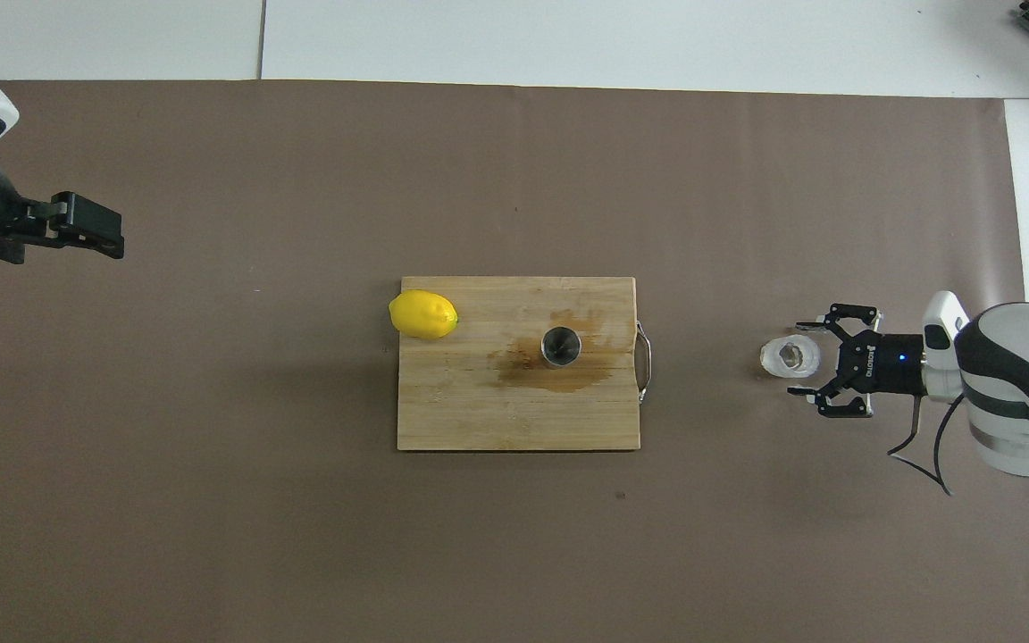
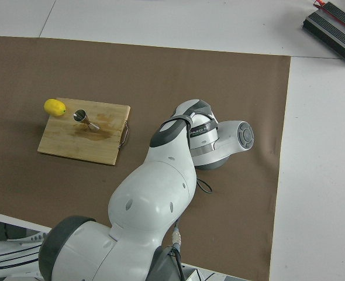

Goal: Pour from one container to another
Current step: 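Retract the left gripper while the right gripper grasps the white cup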

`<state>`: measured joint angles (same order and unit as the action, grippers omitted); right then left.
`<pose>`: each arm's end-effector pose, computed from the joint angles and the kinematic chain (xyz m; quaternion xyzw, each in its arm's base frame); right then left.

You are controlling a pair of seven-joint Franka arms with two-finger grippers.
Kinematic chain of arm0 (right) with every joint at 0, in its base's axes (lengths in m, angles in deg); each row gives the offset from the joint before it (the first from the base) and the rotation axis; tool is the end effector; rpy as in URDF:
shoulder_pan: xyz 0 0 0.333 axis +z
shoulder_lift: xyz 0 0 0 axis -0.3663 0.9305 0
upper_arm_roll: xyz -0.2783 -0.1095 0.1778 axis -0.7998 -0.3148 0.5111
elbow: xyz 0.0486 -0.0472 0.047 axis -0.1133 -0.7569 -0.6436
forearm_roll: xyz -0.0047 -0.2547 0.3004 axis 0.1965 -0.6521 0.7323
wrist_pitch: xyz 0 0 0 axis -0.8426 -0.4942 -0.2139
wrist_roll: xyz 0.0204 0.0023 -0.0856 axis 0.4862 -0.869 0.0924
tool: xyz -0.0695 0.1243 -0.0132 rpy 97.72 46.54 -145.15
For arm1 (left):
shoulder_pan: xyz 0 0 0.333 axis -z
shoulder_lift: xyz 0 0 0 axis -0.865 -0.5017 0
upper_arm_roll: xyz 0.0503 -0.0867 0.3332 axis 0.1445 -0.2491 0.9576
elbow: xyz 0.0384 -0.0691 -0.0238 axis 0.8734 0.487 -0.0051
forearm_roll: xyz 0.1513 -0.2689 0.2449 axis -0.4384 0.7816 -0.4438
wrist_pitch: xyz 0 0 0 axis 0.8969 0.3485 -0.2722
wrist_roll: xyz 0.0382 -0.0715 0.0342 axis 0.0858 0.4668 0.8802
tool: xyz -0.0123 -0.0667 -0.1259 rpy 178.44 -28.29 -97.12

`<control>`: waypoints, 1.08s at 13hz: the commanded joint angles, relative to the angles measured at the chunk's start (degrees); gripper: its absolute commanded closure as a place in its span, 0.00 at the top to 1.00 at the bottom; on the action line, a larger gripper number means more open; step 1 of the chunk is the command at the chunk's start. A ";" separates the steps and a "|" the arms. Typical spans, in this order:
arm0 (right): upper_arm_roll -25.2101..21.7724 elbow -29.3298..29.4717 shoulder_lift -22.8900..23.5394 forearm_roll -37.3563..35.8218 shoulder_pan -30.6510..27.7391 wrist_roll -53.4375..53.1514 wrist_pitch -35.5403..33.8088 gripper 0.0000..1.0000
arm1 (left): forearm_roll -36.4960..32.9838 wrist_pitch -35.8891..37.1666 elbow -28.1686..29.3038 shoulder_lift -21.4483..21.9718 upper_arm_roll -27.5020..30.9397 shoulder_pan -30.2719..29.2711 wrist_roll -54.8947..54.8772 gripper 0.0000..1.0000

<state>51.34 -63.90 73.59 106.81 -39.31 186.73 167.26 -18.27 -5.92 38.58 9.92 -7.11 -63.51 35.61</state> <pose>0.5188 -0.0804 0.2446 -0.7298 -0.5770 -0.2769 0.2405 0.5978 -0.0399 0.5932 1.0000 -0.0085 0.0003 0.0005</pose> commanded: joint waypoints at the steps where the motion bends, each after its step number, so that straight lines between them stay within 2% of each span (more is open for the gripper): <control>1: 0.57 -0.55 -0.35 2.14 -0.02 1.32 -0.56 1.00 | -0.41 2.62 1.15 3.99 -0.23 -0.77 -6.38 1.00; 3: 0.48 -1.16 -0.44 2.22 0.86 1.41 -0.30 1.00 | -0.41 5.09 0.81 5.93 -0.23 -0.86 -7.11 1.00; 7: 0.57 -1.08 -0.44 2.22 1.04 1.41 -0.21 0.99 | -0.23 5.89 0.63 6.73 0.13 -1.39 -7.28 1.00; 9: 0.57 -1.08 -0.44 2.22 1.13 1.41 -0.21 0.69 | -0.23 5.37 1.76 7.07 -0.14 -1.39 -7.20 1.00; 10: 0.66 -0.99 -0.44 2.22 1.13 1.33 -0.21 0.30 | -0.23 4.75 2.64 7.51 -0.23 -1.30 -7.20 1.00; 11: 0.66 -0.73 -0.35 2.22 1.13 1.24 -0.21 0.03 | -0.32 4.49 2.74 7.43 -0.23 -1.13 -7.11 1.00; 12: 0.66 -0.64 -0.44 2.22 1.13 1.06 -0.21 0.00 | -0.32 4.57 2.74 7.43 -0.31 -0.69 -6.59 1.00; 14: 0.92 -0.20 -0.62 2.22 1.13 0.80 -0.03 0.00 | -0.23 4.75 3.87 7.95 -0.40 -0.60 -6.41 1.00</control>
<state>51.68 -63.93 73.40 107.48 -38.10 186.73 167.11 -18.27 -0.65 39.95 16.21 -7.38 -64.06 29.47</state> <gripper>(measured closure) 0.489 0.000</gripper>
